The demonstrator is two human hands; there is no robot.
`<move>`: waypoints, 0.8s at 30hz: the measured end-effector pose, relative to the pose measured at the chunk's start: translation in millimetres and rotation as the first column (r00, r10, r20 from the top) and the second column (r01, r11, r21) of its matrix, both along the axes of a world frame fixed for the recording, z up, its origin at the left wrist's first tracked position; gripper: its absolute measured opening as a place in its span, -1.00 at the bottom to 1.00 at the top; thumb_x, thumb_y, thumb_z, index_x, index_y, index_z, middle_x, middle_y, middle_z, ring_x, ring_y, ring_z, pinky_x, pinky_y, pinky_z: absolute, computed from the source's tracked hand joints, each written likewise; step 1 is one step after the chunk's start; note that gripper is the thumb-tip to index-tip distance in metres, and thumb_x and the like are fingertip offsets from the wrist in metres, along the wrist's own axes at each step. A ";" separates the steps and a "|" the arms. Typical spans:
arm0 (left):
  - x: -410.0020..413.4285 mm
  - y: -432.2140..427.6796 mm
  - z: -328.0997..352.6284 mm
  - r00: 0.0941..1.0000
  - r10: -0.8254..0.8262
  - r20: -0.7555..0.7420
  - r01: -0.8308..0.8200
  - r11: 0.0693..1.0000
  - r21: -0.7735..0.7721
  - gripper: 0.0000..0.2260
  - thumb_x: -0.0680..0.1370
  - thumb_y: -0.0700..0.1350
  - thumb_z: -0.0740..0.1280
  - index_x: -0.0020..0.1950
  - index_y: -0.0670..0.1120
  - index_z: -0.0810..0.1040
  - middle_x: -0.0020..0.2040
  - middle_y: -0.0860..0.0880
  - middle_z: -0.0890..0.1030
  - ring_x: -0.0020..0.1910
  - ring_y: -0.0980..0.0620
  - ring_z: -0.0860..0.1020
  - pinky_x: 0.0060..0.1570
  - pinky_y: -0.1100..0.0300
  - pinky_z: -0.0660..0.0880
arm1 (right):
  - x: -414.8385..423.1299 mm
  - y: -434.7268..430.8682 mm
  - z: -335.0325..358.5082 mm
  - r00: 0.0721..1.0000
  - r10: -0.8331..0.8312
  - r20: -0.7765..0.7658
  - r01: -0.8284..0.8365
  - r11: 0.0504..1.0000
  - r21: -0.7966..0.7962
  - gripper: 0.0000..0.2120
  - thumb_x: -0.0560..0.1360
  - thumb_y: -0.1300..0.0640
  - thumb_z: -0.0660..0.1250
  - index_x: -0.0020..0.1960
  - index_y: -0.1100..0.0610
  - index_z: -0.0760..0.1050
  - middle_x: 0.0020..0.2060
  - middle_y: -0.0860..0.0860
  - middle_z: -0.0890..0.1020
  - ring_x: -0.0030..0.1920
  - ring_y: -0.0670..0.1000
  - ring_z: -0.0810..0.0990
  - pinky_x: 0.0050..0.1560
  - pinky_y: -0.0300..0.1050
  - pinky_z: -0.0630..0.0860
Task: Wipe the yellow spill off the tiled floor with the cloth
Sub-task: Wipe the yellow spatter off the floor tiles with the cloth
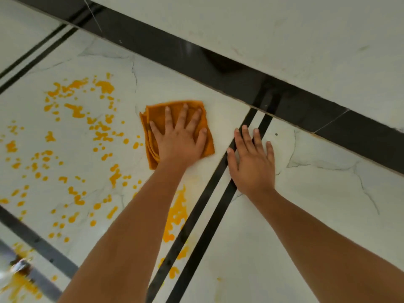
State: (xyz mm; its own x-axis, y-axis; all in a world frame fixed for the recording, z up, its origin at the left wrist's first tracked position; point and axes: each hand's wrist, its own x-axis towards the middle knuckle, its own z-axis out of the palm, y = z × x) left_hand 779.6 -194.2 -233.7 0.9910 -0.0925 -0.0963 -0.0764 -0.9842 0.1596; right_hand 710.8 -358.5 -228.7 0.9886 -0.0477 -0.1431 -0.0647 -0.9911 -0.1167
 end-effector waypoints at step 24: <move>-15.8 21.8 53.3 0.982 0.031 -0.185 -0.115 0.880 -0.461 -0.60 0.62 -0.04 0.10 0.47 0.11 0.22 0.52 0.03 0.16 0.51 -0.02 0.00 0.45 -0.10 -0.05 | -0.7 1.7 17.8 0.999 0.035 -0.016 -0.033 0.993 0.116 -0.33 0.49 -0.22 -0.31 0.53 0.03 -0.09 0.53 -0.02 -0.01 0.51 0.01 -0.15 0.45 0.03 -0.22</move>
State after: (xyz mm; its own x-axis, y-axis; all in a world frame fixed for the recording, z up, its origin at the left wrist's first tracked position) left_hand 763.8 -172.4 -180.4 0.9699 -0.0961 -0.2238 0.0615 -0.7925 0.6067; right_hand 710.2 -356.8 -210.9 0.9865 0.0037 -0.1638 -0.0345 -0.9727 -0.2296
